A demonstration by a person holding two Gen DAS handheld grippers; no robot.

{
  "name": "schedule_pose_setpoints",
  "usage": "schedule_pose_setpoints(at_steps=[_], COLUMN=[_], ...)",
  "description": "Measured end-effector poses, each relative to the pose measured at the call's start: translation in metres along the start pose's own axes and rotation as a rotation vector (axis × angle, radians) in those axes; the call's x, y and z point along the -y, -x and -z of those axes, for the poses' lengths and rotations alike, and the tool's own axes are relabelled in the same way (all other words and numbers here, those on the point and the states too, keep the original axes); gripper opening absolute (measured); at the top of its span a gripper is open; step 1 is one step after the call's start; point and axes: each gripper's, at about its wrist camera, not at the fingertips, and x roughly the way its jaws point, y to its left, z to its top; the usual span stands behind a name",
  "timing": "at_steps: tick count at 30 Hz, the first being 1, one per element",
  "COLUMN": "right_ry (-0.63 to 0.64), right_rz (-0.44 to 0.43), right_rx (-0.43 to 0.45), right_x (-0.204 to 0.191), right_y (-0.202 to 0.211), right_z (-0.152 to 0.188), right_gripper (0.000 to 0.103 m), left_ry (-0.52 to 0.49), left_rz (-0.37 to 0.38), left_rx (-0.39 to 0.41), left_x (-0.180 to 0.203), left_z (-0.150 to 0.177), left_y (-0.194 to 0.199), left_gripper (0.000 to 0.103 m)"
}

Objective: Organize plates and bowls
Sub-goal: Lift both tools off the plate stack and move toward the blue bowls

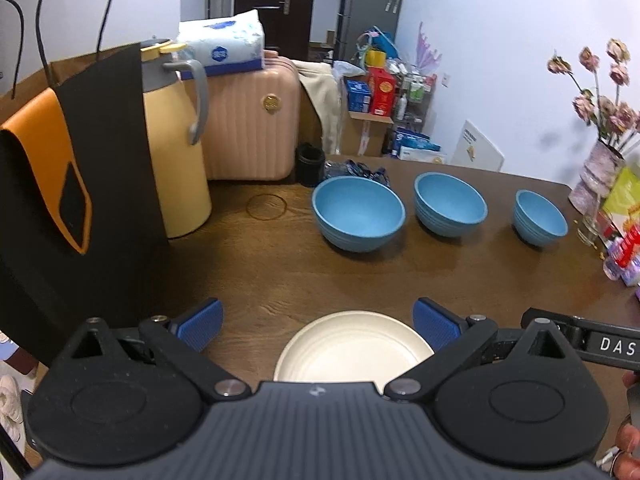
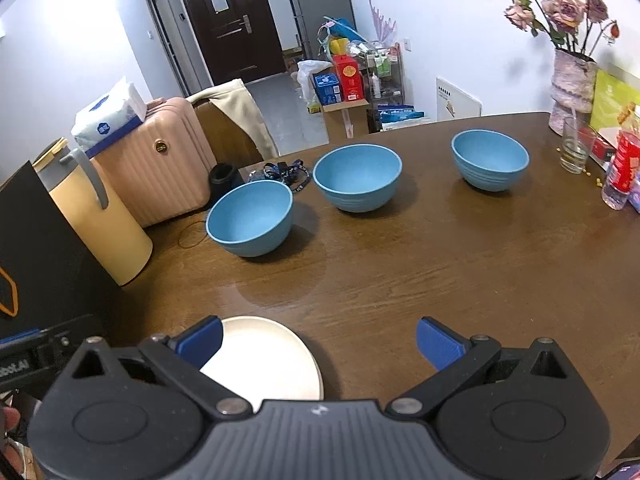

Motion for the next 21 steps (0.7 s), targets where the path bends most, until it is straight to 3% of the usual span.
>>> schedule_pose_setpoints(at_steps=[10,21], right_ry=[0.029,-0.025], right_rz=[-0.012,-0.008], right_rx=[-0.02,-0.07], right_x=[-0.021,-0.007], right_y=[-0.026,-0.062], right_z=[-0.037,-0.077], right_gripper=[0.103,0.103], left_ry=[0.015,0.033], left_rz=[-0.054,-0.094], left_rx=[0.012,-0.019], left_x=[0.0,0.014], left_z=[-0.044,-0.084], left_y=[-0.019,-0.063], left_gripper=[0.103,0.103])
